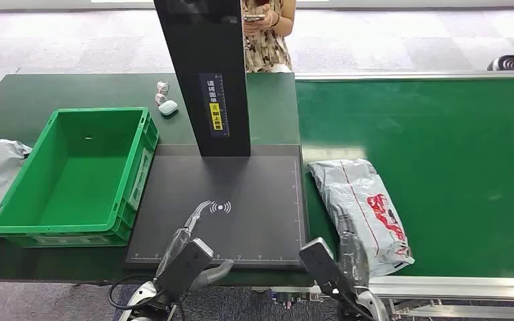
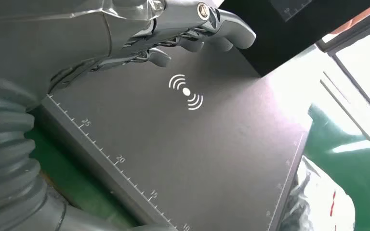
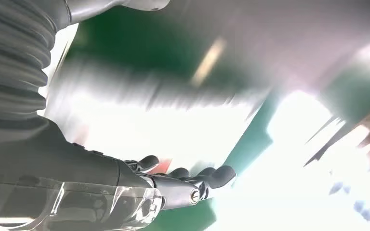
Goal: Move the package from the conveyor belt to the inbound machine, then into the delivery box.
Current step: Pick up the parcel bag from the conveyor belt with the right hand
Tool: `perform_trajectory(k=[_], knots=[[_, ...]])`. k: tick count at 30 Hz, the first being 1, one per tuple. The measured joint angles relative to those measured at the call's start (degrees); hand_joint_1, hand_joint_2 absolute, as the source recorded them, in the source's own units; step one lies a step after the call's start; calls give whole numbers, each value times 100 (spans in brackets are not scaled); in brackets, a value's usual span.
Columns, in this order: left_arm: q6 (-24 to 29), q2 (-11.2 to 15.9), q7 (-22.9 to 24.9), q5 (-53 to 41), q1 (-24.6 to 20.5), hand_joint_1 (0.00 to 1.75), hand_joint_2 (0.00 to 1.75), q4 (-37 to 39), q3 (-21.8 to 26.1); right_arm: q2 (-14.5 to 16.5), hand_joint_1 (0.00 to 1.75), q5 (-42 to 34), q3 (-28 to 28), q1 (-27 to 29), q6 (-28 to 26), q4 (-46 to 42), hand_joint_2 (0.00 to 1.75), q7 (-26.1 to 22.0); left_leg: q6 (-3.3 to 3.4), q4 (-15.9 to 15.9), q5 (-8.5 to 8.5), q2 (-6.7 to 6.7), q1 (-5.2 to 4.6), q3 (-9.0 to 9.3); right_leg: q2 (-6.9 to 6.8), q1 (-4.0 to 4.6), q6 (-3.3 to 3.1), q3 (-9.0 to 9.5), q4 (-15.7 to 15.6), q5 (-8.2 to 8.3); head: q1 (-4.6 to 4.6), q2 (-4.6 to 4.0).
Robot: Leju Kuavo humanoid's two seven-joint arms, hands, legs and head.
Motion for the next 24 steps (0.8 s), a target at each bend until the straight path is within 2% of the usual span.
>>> perform_trajectory(k=[4, 8, 11, 19, 24], knots=[[-17, 0, -1, -3, 7, 0, 175, 0, 0, -58, 0, 1152, -577, -84, -113, 32, 175, 324, 1, 1, 0, 0, -4, 0, 1, -2, 1, 0, -1, 1, -1, 0], [-19, 2, -44, 2, 14, 0, 175, 0, -1, -176, 0, 1314, -1408, -354, -177, 97, 175, 313, 1, 2, 0, 0, -7, 0, -1, -4, 2, 1, -1, 2, 0, 0], [-15, 4, -83, 21, 21, 0, 175, 0, -2, -269, 0, 1317, -1831, -535, -119, 144, 175, 190, 1, 2, 0, 0, -6, 1, 0, -4, 2, 1, -1, 3, -1, 0], [16, 18, -140, 72, 25, 0, 175, 0, -2, -477, 0, 813, -2186, -906, 399, 333, 175, -228, 0, 0, 0, 1, -2, 2, 1, -1, 1, 0, 1, 2, -2, 0], [17, 44, -175, 148, 24, 0, 175, 0, -1, -560, 0, -407, -2084, -1040, 1670, 567, 175, -897, 0, -1, 0, 1, -2, 1, 2, -1, 1, 0, 1, 2, -1, 0]])
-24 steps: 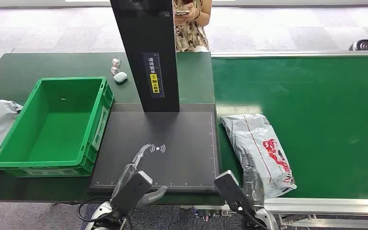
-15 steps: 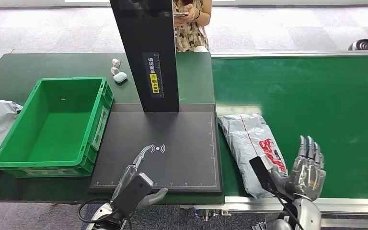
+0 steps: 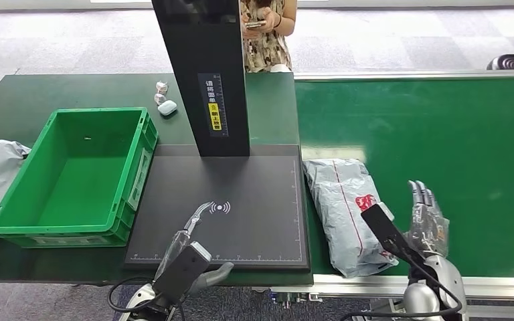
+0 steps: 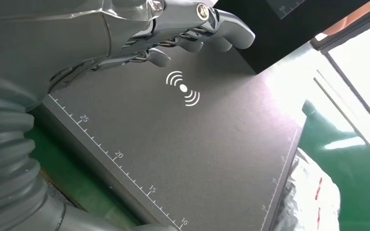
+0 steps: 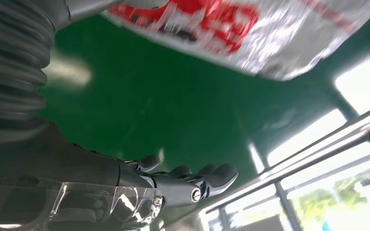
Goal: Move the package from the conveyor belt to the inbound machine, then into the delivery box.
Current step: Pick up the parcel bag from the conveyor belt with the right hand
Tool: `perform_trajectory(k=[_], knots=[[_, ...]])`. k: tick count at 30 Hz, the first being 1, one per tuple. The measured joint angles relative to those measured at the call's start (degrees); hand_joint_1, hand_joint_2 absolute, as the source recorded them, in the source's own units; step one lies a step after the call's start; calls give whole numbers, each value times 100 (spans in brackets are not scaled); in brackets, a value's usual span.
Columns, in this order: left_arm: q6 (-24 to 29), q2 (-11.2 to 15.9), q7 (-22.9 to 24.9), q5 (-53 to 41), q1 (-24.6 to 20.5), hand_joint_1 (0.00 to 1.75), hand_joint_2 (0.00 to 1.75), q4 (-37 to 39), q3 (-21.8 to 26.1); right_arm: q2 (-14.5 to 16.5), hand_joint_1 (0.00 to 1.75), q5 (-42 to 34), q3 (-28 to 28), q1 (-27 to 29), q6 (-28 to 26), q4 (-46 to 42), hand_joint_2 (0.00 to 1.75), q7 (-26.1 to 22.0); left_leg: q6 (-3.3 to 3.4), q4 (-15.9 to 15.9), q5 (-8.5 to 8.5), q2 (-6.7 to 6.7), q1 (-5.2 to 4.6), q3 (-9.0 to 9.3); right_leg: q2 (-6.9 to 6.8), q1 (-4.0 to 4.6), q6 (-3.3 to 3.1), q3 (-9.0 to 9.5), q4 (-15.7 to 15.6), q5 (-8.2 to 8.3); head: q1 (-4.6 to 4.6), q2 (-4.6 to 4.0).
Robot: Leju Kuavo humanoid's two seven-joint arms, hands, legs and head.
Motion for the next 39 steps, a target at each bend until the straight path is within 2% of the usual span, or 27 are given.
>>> perform_trajectory(k=[3, 13, 18, 22, 27, 32, 39], knots=[[-3, 16, -11, 20, 0, 0, 175, 0, 0, -36, 0, -375, 103, -62, 284, 150, 175, -257, 0, 0, 0, -5, 0, -1, -5, 0, 0, 0, 0, 0, 0, 0], [-4, 47, -11, 35, -1, 0, 175, 2, 1, -132, 0, -498, 213, -141, 367, 357, 175, -320, 0, 0, 0, -6, -1, -1, -6, 0, 0, 0, 0, 0, -1, 0], [-15, 69, -39, 71, -8, 0, 175, 13, 1, -202, 0, -1192, 372, -176, 967, 446, 175, -545, 0, 0, 0, -5, 0, 0, -5, 0, 0, 0, 0, 0, -1, 0], [-67, 88, -46, 118, -57, 0, 175, 29, 1, -342, 0, -1323, 651, -201, 1719, 536, 175, -143, 0, 0, 0, -6, 0, -1, -6, 0, 0, 0, 0, 0, 0, 0], [-147, 110, 25, 219, -244, 0, 175, 108, -2, -703, 0, -1210, 1167, -324, 2594, 874, 175, 472, 2, 1, 2, -6, -2, -1, -6, -1, 1, 1, 0, 0, 0, 0], [-148, 138, 46, 305, -356, 0, 175, 205, -8, -1066, 0, -1300, 1679, -544, 2833, 1243, 175, 582, 3, 3, 2, -4, -2, 3, -3, -1, 1, 3, -1, 1, -1, 0], [-78, 184, 46, 395, -375, 0, 175, 257, -8, -1336, 0, -1424, 2205, -869, 2902, 1616, 175, 591, 3, 2, 2, 1, -1, 13, 1, 0, 1, 10, -1, 1, -1, 0]])
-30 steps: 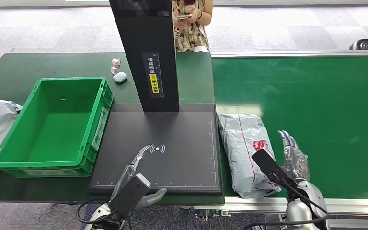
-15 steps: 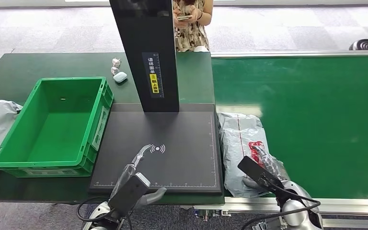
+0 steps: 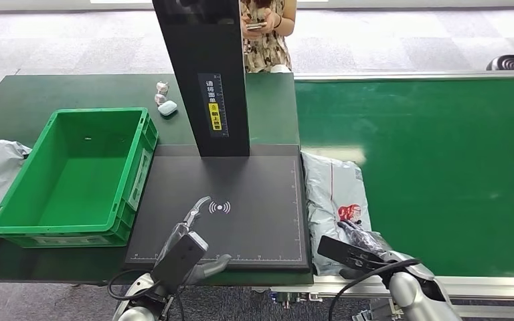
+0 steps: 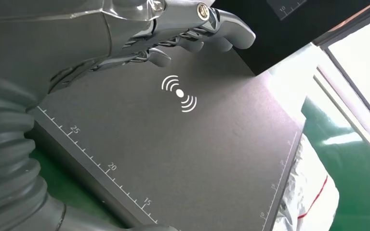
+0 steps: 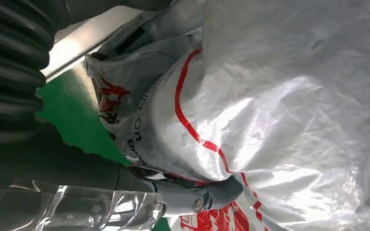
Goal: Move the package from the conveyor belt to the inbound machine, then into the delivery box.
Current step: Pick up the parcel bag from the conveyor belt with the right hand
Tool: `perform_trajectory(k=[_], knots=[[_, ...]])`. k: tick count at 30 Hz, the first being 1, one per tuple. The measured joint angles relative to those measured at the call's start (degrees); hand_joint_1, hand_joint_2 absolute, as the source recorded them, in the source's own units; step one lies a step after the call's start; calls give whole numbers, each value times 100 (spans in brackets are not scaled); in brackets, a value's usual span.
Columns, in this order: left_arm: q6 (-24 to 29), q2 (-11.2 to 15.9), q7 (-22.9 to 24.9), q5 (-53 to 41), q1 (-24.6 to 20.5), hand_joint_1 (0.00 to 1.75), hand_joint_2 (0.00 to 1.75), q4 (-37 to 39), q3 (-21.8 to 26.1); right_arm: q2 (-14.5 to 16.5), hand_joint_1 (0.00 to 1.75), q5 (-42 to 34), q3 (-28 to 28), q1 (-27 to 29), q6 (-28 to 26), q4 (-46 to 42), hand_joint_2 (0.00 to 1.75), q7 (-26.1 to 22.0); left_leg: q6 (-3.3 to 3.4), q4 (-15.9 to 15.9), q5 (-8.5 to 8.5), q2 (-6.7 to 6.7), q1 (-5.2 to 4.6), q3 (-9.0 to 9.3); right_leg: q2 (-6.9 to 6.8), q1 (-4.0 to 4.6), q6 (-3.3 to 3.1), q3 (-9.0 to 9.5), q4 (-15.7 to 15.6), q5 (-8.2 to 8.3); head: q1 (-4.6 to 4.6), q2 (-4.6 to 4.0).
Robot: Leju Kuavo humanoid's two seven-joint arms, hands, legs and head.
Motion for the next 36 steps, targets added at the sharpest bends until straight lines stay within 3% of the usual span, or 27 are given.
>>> perform_trajectory(k=[3, 7, 14, 25, 32, 36], knots=[[26, 20, -2, 32, 0, 0, 175, 15, 0, -55, 7, 76, 208, -104, 2, 129, 175, 49, 0, -1, 0, 2, 0, 9, 1, 0, 0, 9, 0, 0, 0, 0], [58, 54, -24, 85, 4, 0, 175, 65, 0, -88, 168, 147, 439, -225, -16, 284, 175, 73, 0, -1, -1, 3, 0, 28, 3, 0, 0, 28, -2, 0, 0, 0], [126, 119, -72, 104, 19, 0, 175, 97, 0, -92, 175, 93, 600, -380, -378, 429, 175, -72, 1, 0, 0, 0, 0, 40, -4, 0, 3, 44, -4, 2, 1, 0], [247, 148, -111, 46, 185, 0, 175, 73, 0, 31, 175, -312, 515, -166, -1582, 304, 175, -532, -2, -2, -3, -2, 1, 24, -4, 0, 0, 27, -2, -1, 1, 0], [381, 145, -111, -33, 314, 0, 175, 4, 0, 277, 175, -676, 14, 121, -2951, -121, 175, -920, -2, -3, -2, -5, 1, 14, -5, 0, 0, 18, -1, -2, 1, 0], [431, 141, -112, -51, 330, 0, 175, -12, -5, 568, 175, -1709, -505, 316, -3988, -584, 175, -1764, -2, -3, -2, -6, 0, 14, -7, 0, 0, 18, -1, -2, 1, 0]])
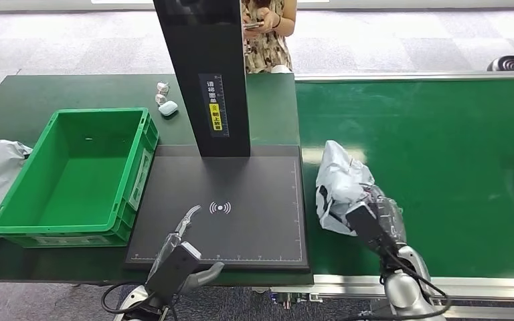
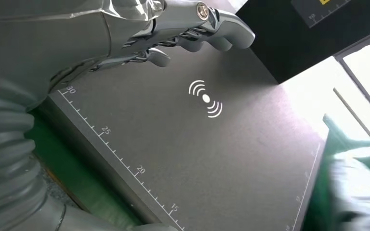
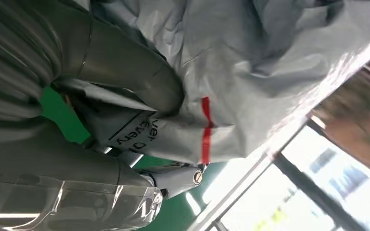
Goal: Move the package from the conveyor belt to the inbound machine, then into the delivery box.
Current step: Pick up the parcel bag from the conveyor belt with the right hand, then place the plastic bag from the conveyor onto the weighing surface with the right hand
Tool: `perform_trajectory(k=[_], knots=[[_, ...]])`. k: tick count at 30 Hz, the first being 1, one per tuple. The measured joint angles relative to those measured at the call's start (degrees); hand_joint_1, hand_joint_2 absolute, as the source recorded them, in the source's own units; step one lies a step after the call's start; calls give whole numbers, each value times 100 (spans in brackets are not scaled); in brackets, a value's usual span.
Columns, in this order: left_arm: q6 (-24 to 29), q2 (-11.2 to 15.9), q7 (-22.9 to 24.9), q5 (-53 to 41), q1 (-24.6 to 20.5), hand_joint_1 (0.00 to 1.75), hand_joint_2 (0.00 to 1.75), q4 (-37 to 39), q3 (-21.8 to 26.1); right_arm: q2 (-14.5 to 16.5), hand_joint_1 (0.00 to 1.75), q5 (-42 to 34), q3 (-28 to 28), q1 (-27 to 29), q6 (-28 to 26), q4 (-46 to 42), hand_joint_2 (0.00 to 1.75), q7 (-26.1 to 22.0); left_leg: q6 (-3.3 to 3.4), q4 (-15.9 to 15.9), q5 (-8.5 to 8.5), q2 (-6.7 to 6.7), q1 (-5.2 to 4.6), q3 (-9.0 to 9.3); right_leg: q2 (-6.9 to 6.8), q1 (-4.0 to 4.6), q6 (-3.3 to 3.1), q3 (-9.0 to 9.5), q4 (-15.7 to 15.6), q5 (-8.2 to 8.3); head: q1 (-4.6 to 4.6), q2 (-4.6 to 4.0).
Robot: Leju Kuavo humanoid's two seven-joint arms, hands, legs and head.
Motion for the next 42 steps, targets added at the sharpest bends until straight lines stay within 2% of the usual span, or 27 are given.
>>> perform_trajectory(k=[3, 6, 14, 17, 20, 24, 26, 28, 30, 32, 34, 36, 42], knots=[[38, -4, -10, -25, 2, 0, 175, 0, -16, 241, 175, -904, -377, 172, -452, -489, 175, -669, 0, 0, 0, 0, 0, -1, 1, 0, 0, -1, 0, 0, 0, 0], [87, -7, -23, -43, 0, 0, 175, 0, -35, 423, 175, -1446, -587, 286, -640, -926, 175, -1045, 0, 0, -1, 2, 0, -1, 3, 0, 0, -3, 0, 0, 1, 0], [114, -8, -30, -52, 0, 0, 175, 0, -60, 655, 175, -1768, -705, 377, -733, -1541, 175, -1300, 0, 0, 0, 2, 0, -1, 4, 0, 0, -3, 0, 0, 1, 0], [124, -10, -50, -65, 0, 0, 175, 0, -68, 701, 175, -1970, -710, 395, -702, -1659, 175, -1531, 0, 0, 0, 2, 0, -1, 4, 0, 0, -2, 0, 0, 0, 0], [174, -13, -94, -86, 0, 0, 175, -1, -74, 745, 175, -2145, -642, 397, -403, -1805, 175, -1645, 0, -1, 0, 2, 0, -2, 4, 0, 0, -2, 1, 0, -1, 0], [548, -37, -241, -172, 11, 0, 175, -62, -58, 754, 175, -2149, -247, 378, 640, -1868, 175, -1390, -1, -2, 0, 3, 5, -5, 4, 1, -1, -3, 2, 0, 0, 0], [1103, -67, -446, -252, 51, 0, 175, -184, 24, 754, 175, -2077, 79, 380, 1147, -1833, 175, -1308, -1, -2, 0, 2, 10, -6, 4, 5, -1, -3, 2, -1, -1, 0], [1975, -125, -847, -281, 117, 0, 175, -385, 192, 754, 175, -2077, 448, 382, 1539, -1762, 175, -1281, -2, -2, 0, 2, 16, -8, 3, 14, -2, -3, 2, -1, -1, 0], [2826, -193, -1431, -201, 181, 0, 175, -659, 410, 754, 175, -2204, 812, 352, 1834, -1657, 175, -1261, -3, -2, 1, 1, 20, -10, 2, 20, -3, -4, 2, -2, -1, 0], [3303, -297, -2104, -48, 244, 0, 175, -969, 655, 754, 175, -2390, 1136, 276, 2058, -1535, 175, -1226, -4, -2, 2, 0, 22, -11, 0, 21, -7, -4, 2, -4, -2, 0], [3416, -445, -2744, 119, 304, 0, 175, -1241, 907, 754, 175, -2562, 1394, 184, 2203, -1407, 175, -1185, -5, -2, 2, -1, 22, -11, -1, 21, -10, -3, 2, -6, -1, 0], [3432, -606, -3147, 221, 361, 0, 175, -1509, 1159, 754, 175, -2675, 1610, 77, 2272, -1245, 175, -1163, -5, -2, 2, 0, 21, -11, -1, 21, -10, -3, 2, -6, 0, 0], [3437, -884, -3286, 191, 436, 0, 175, -2059, 1550, 782, 175, -2679, 1996, -307, 2145, -647, 175, -1129, -5, 0, 3, -3, 20, -10, -7, 20, -11, 0, 1, -4, 0, 0]])
